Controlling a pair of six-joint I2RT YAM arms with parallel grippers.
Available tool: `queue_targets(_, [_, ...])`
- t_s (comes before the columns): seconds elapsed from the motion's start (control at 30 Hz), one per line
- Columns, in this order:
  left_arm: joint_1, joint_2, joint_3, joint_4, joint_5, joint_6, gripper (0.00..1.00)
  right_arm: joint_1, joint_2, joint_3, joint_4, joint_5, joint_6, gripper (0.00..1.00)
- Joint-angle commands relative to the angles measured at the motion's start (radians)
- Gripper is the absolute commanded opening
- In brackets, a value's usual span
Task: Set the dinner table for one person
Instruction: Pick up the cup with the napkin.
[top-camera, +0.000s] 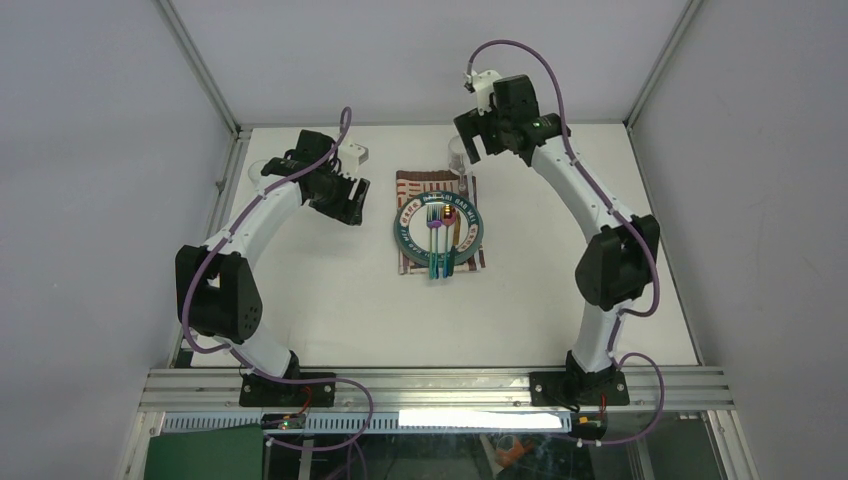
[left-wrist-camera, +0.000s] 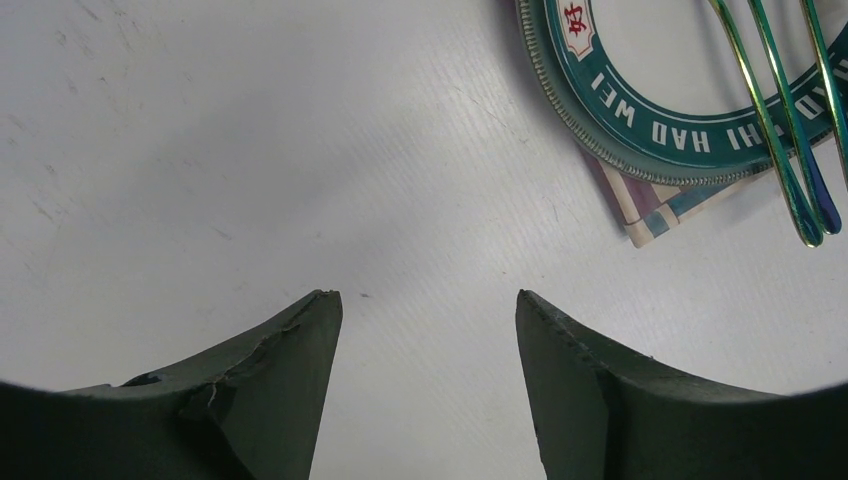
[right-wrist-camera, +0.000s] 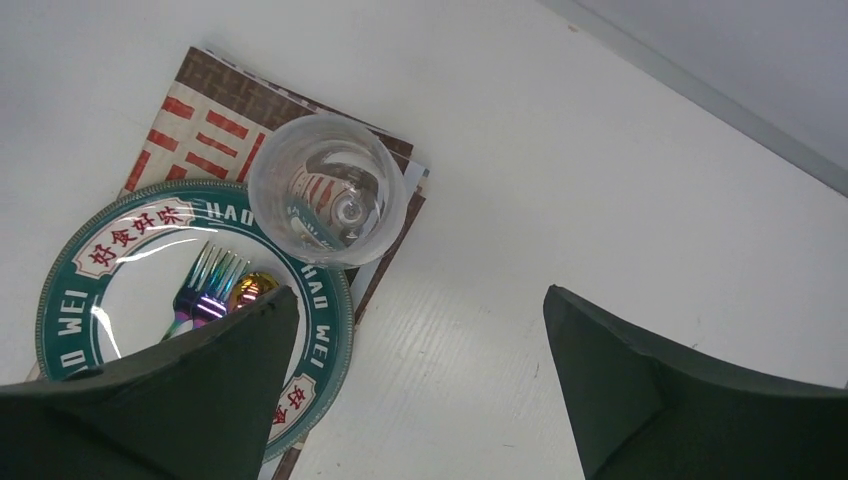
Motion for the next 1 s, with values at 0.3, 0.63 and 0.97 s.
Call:
queue_targets(0.3, [-0.016,-0.009,-0.009,0.036,-0.028,0.0,0.66,0.005,-0.074,-0.04,0.272,0.054,0.012,0.98])
queue_targets(0.63, [-0.021,0.005,-0.012,0.036,-0.04,0.0,0.66,0.007,-0.014,-0.03,0.362,0.101,-0.003,0.98])
queue_targets(0.97, [-0.021,-0.001,-0.023,0.037,-0.042,0.004,0.66,0.007,0.052,0.005,0.339,0.094,0.011,0.97])
